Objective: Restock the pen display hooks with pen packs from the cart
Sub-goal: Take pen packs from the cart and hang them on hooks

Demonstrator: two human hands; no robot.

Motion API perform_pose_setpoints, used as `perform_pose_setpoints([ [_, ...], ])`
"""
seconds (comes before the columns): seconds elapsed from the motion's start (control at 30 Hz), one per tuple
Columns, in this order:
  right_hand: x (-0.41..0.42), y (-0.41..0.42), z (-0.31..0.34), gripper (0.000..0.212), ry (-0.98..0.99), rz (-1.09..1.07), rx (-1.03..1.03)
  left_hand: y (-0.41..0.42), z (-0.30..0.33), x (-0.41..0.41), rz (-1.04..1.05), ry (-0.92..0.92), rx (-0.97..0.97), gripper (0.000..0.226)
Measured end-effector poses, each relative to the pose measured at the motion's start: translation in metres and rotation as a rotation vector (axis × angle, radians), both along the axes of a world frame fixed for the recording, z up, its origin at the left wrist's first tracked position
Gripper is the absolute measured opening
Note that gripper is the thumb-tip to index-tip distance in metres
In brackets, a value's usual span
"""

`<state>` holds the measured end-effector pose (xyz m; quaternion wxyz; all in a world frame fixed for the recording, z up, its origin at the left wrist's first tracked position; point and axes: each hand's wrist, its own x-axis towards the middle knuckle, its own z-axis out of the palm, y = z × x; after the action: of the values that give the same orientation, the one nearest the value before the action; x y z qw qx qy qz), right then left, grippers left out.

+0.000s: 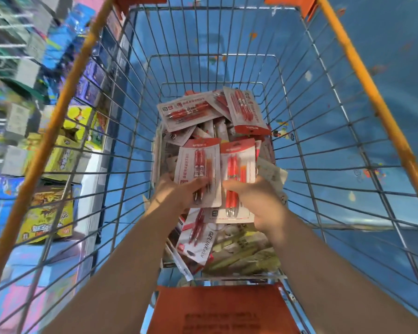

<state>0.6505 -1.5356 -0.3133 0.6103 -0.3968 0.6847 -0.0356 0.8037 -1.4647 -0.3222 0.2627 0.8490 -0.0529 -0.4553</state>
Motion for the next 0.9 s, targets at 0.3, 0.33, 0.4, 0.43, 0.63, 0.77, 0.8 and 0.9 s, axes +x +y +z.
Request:
perform_pose_setpoints([
  [0.3,-0.018,0.022,0.031,0.023,-0.329,-0.225,-0.176,0.047,0.026,-0.010,0.111,0.102,-0.198,0.043],
  [0.33,-0.017,0.025,0.035,0.022,-0.383,-0.177,-0.139,0.048,0.030,-0.014,0.110,0.140,-0.223,0.036],
  [0.4,-0.016,0.034,0.040,0.022,-0.474,-0.030,-0.061,0.048,0.040,-0.021,0.060,0.157,-0.271,0.020],
  [0.43,-0.016,0.037,0.043,0.024,-0.525,0.027,-0.036,0.048,0.044,-0.024,0.041,0.165,-0.280,0.024],
  [0.63,-0.009,0.057,0.038,0.102,-0.469,0.135,-0.008,0.054,0.065,-0.022,-0.008,0.497,-0.410,0.060],
  [0.77,-0.006,0.067,0.042,0.099,-0.355,0.335,0.022,0.064,0.064,-0.021,0.030,0.460,-0.399,0.040],
  [0.8,-0.007,0.068,0.043,0.097,-0.367,0.366,0.072,0.067,0.061,-0.021,0.042,0.435,-0.368,0.035],
  [0.9,-0.009,0.067,0.043,0.083,-0.406,0.439,0.053,0.078,0.057,-0.018,0.061,0.336,-0.309,0.030],
])
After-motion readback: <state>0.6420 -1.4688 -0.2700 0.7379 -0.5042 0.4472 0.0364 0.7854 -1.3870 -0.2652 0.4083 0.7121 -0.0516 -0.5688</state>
